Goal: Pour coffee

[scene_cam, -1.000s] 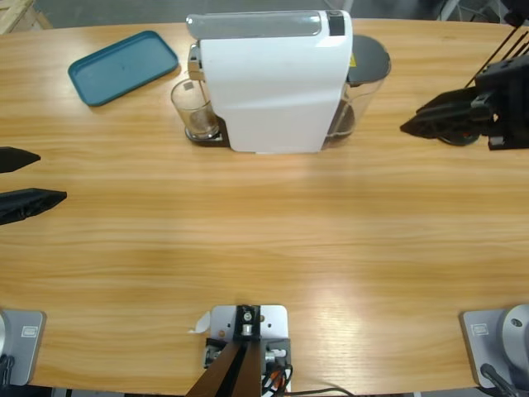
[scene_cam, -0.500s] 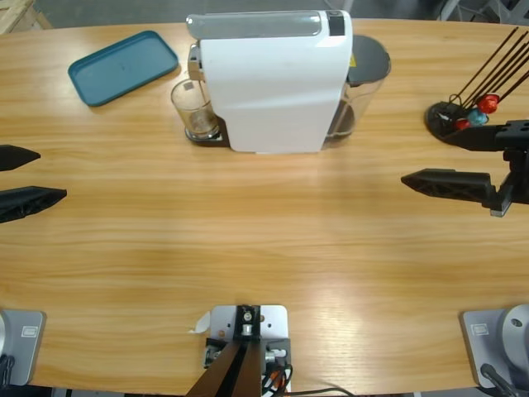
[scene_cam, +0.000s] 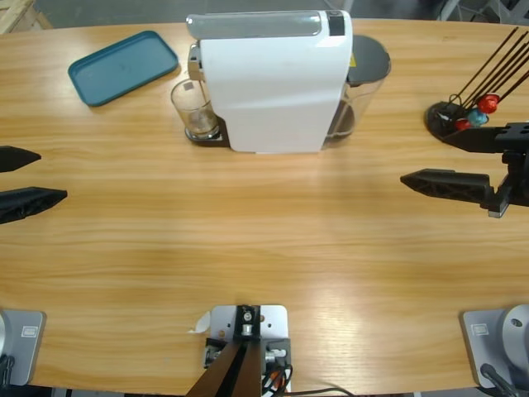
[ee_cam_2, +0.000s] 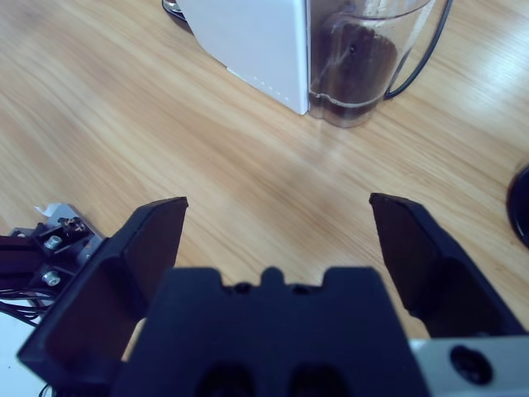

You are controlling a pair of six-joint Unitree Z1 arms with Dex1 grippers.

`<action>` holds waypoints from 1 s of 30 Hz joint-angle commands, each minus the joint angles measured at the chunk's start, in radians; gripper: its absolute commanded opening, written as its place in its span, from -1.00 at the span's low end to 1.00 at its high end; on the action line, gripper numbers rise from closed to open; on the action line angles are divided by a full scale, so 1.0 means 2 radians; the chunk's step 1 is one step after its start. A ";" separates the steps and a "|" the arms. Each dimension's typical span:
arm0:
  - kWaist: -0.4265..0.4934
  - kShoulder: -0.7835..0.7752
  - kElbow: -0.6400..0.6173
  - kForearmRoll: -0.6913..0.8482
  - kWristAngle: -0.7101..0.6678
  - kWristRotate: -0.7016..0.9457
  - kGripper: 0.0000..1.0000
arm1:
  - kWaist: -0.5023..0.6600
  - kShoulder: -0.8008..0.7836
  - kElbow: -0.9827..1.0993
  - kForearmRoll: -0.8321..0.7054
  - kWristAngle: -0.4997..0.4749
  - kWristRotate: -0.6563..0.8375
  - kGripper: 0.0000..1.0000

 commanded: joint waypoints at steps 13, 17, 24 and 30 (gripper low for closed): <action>-0.005 -0.004 0.018 -0.006 0.007 -0.006 0.72 | 0.004 0.013 0.017 -0.004 0.005 0.008 1.00; -0.005 -0.003 0.018 -0.006 0.007 -0.006 0.72 | 0.004 0.018 0.016 -0.005 0.005 0.009 1.00; -0.005 -0.001 0.018 -0.006 0.007 -0.006 0.72 | 0.004 0.022 0.016 -0.004 0.006 0.009 1.00; -0.005 -0.001 0.018 -0.006 0.009 -0.007 0.72 | 0.004 0.026 0.015 -0.005 0.005 0.009 1.00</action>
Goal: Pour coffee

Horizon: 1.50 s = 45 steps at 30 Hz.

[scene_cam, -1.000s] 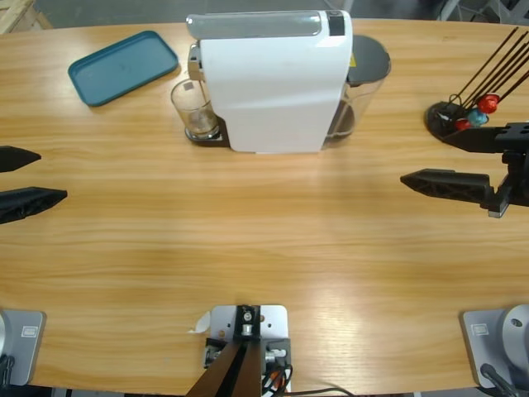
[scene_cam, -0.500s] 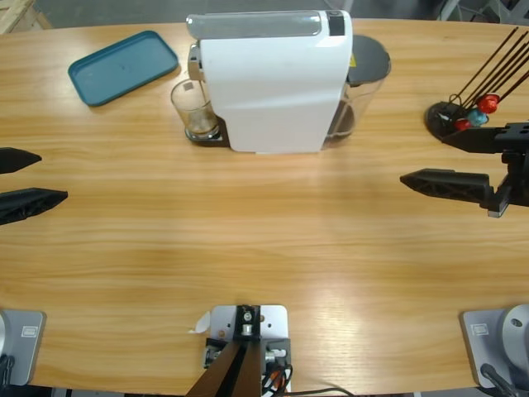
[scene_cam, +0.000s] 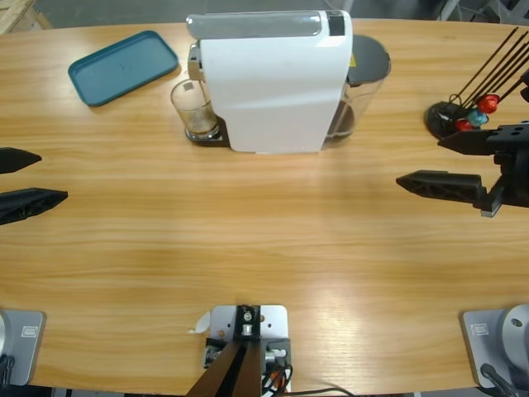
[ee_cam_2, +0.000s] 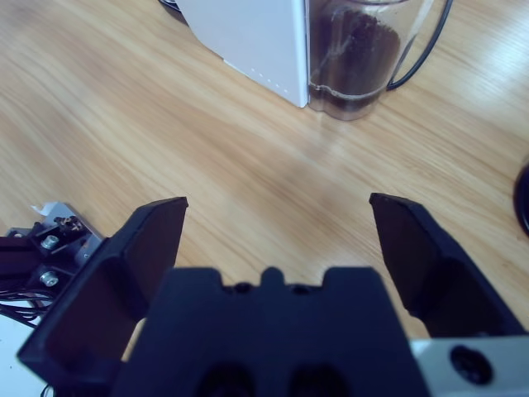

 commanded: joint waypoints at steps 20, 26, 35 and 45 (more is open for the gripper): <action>-0.005 -0.005 0.022 -0.011 0.012 -0.008 0.73 | 0.004 0.023 0.013 -0.004 0.005 0.005 1.00; -0.005 -0.005 0.022 -0.012 0.012 -0.008 0.73 | 0.004 0.025 0.013 -0.004 0.005 0.005 1.00; -0.005 -0.003 0.023 -0.013 0.013 -0.009 0.73 | 0.004 0.026 0.013 -0.004 0.005 0.005 1.00; -0.005 -0.002 0.023 -0.013 0.013 -0.009 0.73 | 0.004 0.028 0.013 -0.004 0.005 0.005 1.00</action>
